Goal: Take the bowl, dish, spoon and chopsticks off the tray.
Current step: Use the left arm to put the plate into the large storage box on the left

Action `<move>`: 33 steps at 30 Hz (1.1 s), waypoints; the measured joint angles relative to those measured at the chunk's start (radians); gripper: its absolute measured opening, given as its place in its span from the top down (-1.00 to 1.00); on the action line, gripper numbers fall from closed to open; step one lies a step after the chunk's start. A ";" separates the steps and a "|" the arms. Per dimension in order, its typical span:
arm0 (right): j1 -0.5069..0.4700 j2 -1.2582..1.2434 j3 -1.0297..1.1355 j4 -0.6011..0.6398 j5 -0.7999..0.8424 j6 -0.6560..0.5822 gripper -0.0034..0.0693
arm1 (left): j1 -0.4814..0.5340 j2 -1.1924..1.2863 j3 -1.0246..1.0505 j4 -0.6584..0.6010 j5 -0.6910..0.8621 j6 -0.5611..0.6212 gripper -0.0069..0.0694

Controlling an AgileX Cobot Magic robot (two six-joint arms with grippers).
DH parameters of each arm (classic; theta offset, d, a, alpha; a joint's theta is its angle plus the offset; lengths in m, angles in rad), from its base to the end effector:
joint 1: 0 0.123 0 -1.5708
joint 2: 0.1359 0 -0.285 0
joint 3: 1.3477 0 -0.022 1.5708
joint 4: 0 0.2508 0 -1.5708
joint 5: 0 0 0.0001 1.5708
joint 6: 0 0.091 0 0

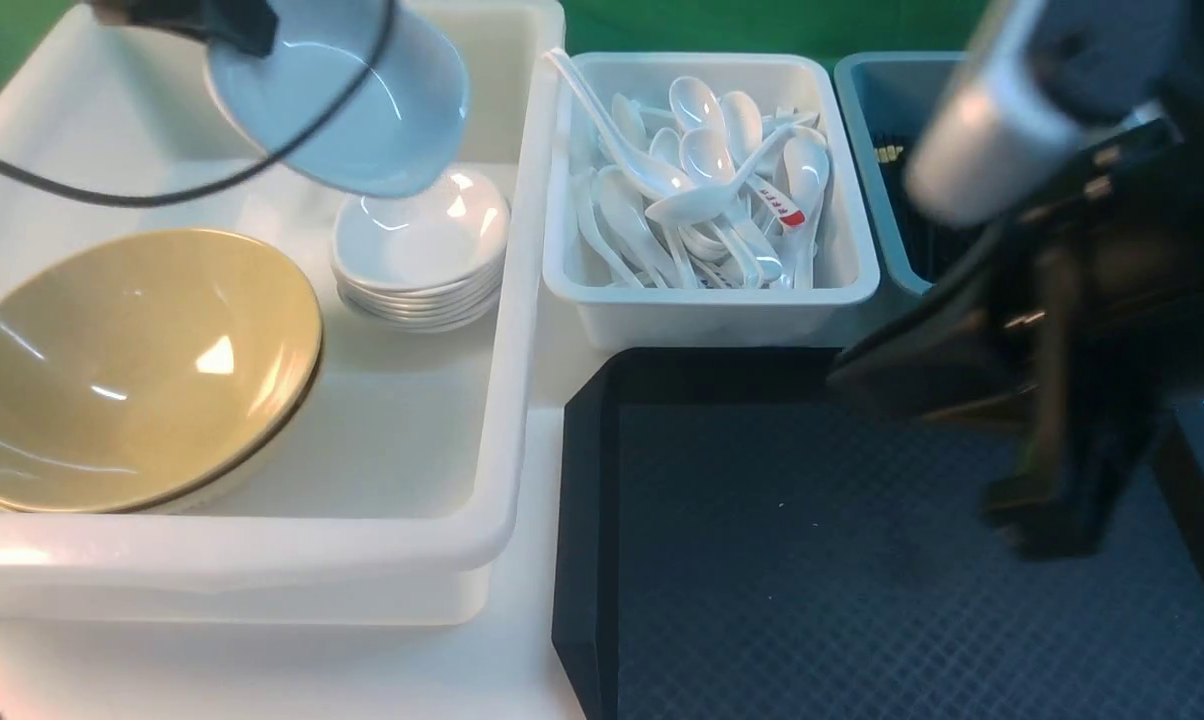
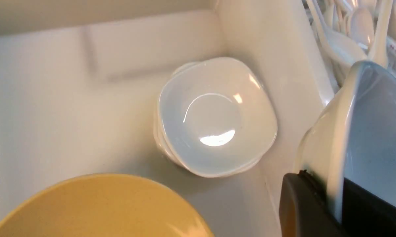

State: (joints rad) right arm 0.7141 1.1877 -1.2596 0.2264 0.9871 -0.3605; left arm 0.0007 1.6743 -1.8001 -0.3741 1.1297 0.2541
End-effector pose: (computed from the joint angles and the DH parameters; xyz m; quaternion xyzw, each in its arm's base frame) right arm 0.1669 0.1672 0.3956 -0.4534 0.8076 0.1721 0.3356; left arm 0.3622 -0.0298 0.4077 0.0966 0.9257 -0.1432 0.3366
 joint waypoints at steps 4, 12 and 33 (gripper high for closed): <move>0.023 0.035 0.000 0.001 -0.008 0.001 0.77 | 0.029 0.046 0.006 -0.103 -0.053 0.095 0.82; 0.024 0.044 0.000 -0.001 0.084 0.035 0.77 | 0.015 0.219 0.010 -0.068 -0.219 0.125 0.81; 0.024 0.038 0.000 -0.006 0.141 0.060 0.77 | -0.069 0.411 -0.041 0.312 -0.239 -0.006 -0.77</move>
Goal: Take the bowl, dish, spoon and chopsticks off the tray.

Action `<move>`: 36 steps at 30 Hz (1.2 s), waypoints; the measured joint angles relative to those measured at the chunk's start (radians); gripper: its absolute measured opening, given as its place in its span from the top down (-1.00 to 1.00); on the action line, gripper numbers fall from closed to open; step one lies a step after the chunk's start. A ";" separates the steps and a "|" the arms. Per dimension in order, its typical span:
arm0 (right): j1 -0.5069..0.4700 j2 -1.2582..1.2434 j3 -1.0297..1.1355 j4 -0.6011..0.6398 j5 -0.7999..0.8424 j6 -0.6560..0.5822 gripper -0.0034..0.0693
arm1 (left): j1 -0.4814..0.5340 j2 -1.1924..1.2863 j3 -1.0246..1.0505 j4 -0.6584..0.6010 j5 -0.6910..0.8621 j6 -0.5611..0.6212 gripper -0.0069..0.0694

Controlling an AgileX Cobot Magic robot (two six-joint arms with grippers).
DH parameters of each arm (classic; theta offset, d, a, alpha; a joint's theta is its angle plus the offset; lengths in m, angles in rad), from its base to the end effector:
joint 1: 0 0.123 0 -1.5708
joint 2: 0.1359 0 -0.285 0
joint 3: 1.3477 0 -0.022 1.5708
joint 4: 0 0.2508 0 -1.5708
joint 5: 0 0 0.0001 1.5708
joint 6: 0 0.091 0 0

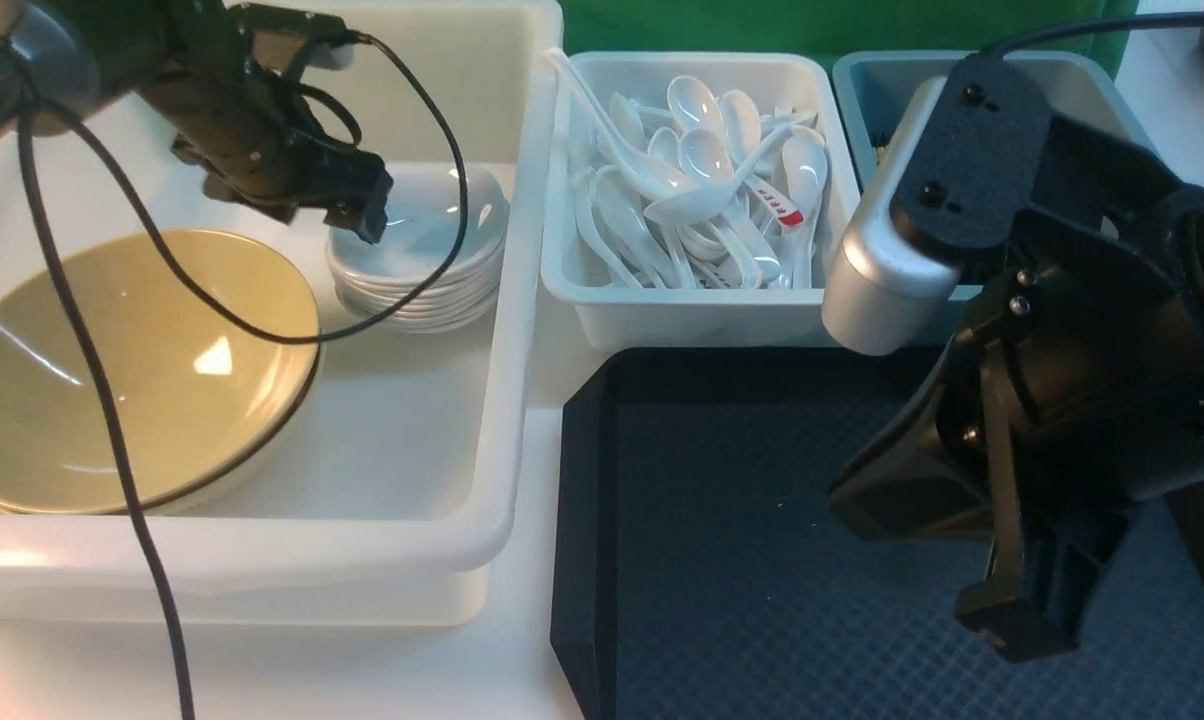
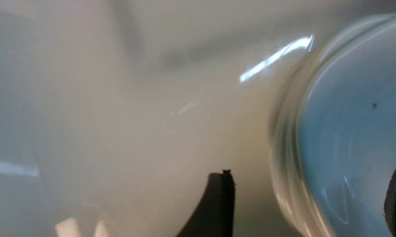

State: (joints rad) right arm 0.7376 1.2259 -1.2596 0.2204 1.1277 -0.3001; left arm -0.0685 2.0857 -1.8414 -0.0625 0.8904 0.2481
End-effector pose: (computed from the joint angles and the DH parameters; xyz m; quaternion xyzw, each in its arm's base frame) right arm 0.1622 0.1717 0.3789 -0.4581 0.8378 0.1660 0.2464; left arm 0.4678 -0.0365 0.2535 0.1397 0.9554 -0.0052 0.2601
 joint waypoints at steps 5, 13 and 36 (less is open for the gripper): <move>0.000 0.000 0.000 -0.002 -0.008 -0.002 0.77 | -0.001 -0.064 -0.114 0.049 0.131 -0.026 -0.90; 0.000 -0.001 -0.024 -0.039 -0.094 -0.007 0.77 | -0.044 -0.467 -0.108 0.046 0.299 -0.054 -0.41; 0.003 -0.362 0.307 0.031 -0.804 0.002 0.76 | -0.063 -2.104 1.282 0.157 0.003 -0.364 0.84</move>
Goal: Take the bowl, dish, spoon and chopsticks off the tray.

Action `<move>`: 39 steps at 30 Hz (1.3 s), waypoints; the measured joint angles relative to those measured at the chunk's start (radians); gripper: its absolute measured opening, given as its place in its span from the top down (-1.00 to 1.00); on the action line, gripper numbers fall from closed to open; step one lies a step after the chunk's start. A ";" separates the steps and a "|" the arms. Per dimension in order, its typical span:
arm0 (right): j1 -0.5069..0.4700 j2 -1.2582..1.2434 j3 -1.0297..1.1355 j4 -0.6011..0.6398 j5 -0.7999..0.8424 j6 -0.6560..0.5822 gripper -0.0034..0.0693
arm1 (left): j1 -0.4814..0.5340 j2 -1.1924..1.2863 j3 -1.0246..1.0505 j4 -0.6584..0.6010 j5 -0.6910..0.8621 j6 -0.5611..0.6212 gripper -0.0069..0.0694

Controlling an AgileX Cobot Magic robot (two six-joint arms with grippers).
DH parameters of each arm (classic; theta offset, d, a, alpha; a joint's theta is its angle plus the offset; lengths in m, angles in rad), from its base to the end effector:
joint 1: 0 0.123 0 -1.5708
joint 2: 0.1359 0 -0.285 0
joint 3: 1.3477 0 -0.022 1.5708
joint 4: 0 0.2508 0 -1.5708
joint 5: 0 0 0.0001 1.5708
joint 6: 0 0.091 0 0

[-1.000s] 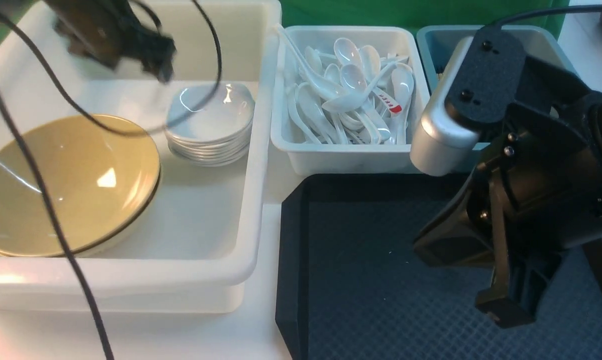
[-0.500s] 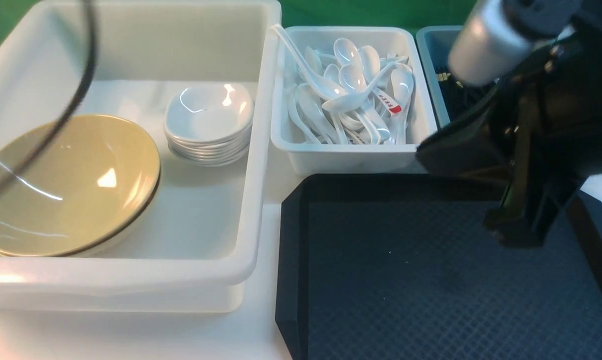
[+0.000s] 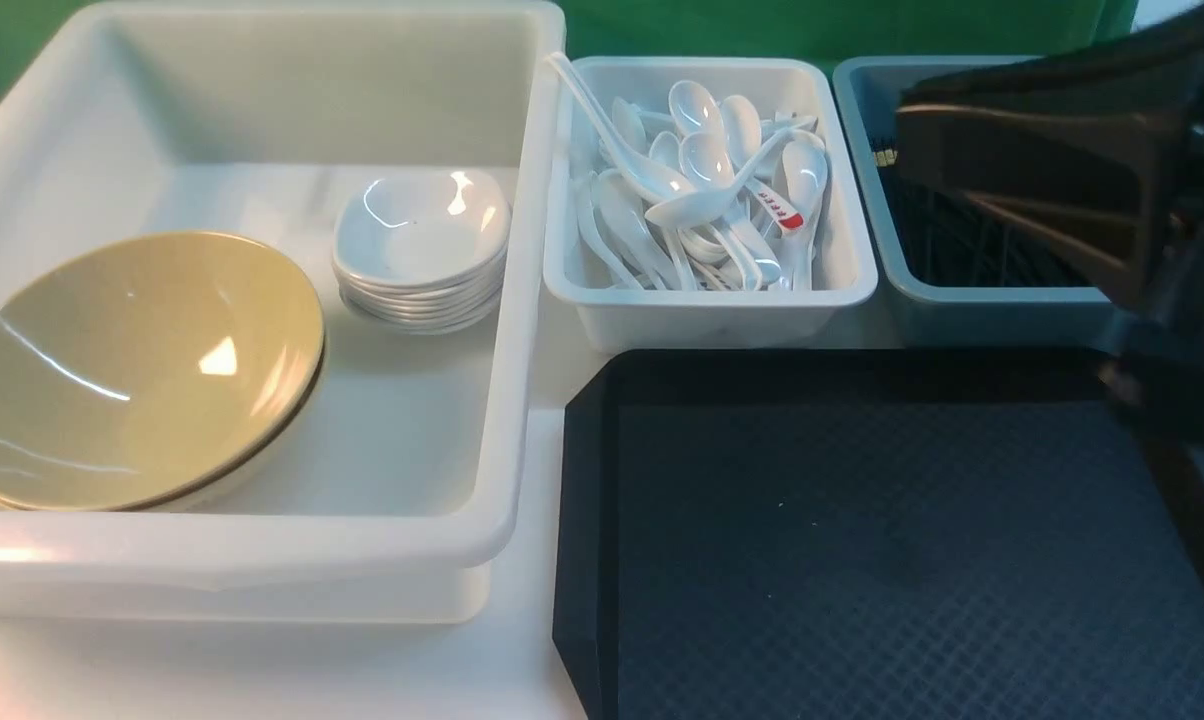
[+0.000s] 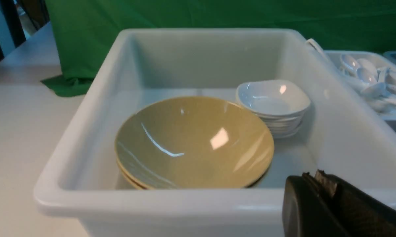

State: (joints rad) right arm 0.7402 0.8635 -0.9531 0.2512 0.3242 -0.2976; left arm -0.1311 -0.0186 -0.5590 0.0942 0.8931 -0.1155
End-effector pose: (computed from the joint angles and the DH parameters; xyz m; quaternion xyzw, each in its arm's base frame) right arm 0.1271 0.1259 0.4159 -0.3171 0.6841 0.2474 0.6085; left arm -0.0098 0.0080 0.3079 0.0064 0.7822 -0.0297 0.6223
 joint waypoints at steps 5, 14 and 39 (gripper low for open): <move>0.012 -0.164 0.179 0.007 -0.172 -0.012 0.74 | 0.000 0.009 0.031 -0.018 0.027 0.023 0.84; 0.018 -0.334 0.293 0.010 -0.264 -0.012 0.74 | 0.000 0.012 0.031 -0.031 0.007 0.032 0.84; -0.099 -0.471 0.536 -0.055 -0.443 -0.013 0.80 | 0.000 0.012 0.031 -0.031 0.008 0.032 0.85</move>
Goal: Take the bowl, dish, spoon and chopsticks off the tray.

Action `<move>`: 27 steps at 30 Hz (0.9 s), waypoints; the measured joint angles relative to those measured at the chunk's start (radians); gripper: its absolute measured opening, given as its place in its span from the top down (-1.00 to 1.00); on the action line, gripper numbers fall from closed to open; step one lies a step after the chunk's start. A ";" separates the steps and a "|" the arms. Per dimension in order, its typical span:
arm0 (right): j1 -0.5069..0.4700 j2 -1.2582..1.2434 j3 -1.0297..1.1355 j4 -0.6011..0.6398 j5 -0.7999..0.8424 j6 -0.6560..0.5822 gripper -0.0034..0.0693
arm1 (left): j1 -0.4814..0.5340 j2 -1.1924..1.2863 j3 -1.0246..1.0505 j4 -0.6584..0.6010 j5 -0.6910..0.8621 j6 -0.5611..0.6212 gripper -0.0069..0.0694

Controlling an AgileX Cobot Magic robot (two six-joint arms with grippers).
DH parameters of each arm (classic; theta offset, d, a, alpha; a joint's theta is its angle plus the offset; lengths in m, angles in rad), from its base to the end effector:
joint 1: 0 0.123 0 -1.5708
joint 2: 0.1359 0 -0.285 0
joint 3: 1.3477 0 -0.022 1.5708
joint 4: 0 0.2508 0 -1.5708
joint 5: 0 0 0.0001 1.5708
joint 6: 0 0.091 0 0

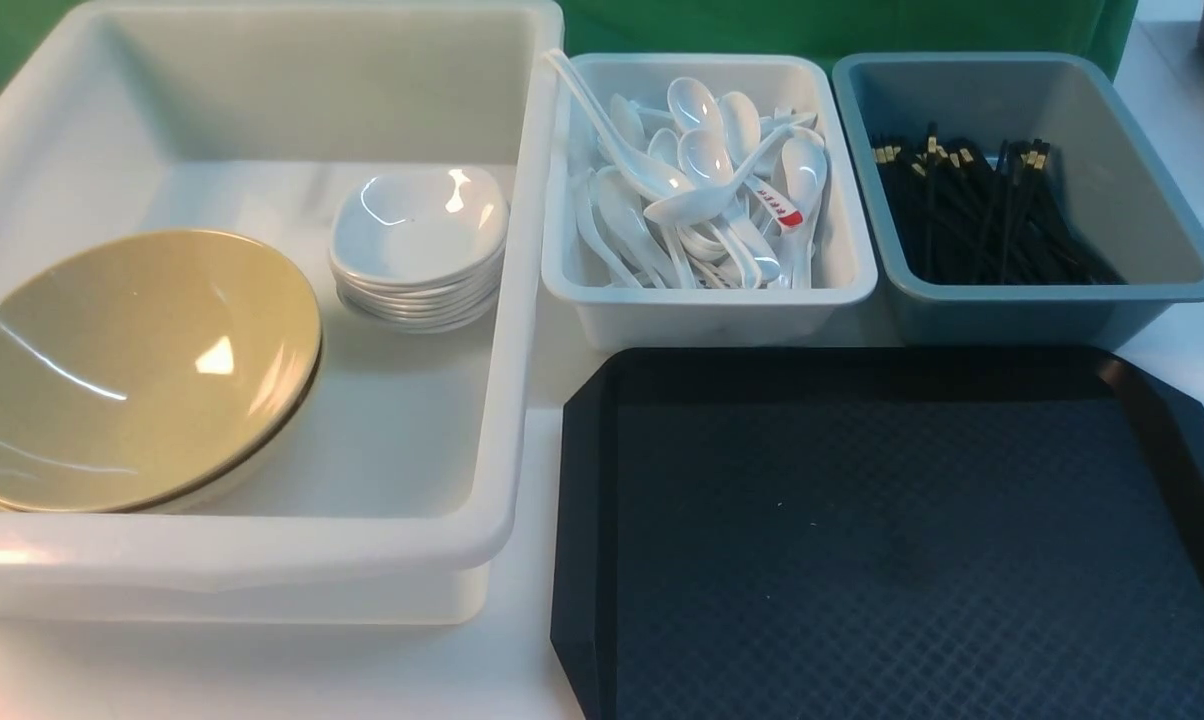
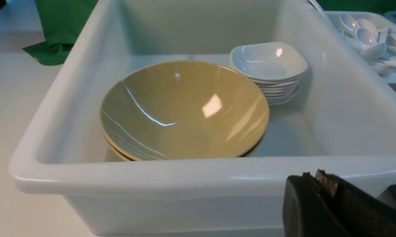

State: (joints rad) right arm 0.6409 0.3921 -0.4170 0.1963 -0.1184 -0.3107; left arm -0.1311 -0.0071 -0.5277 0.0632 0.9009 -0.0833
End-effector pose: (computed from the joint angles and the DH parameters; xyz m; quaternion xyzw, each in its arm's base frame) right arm 0.0728 0.0517 0.3370 -0.2213 0.5813 0.1963 0.7580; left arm -0.0036 0.0050 0.2986 0.0198 0.7979 -0.0330 0.6016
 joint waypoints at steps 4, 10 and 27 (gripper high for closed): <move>-0.185 -0.104 0.142 -0.012 -0.034 0.004 0.80 | 0.000 0.000 0.000 0.000 0.001 0.000 0.85; -0.551 -0.238 0.309 -0.120 0.095 0.148 0.80 | 0.000 0.000 0.001 0.000 0.005 0.000 0.85; -0.682 -0.403 0.445 -0.216 0.446 0.316 0.80 | 0.000 0.000 0.004 0.000 0.005 0.001 0.85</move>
State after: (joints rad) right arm -0.0413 -0.0110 0.0276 -0.0200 0.3274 0.0053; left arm -0.1311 -0.0071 -0.5237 0.0632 0.9058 -0.0825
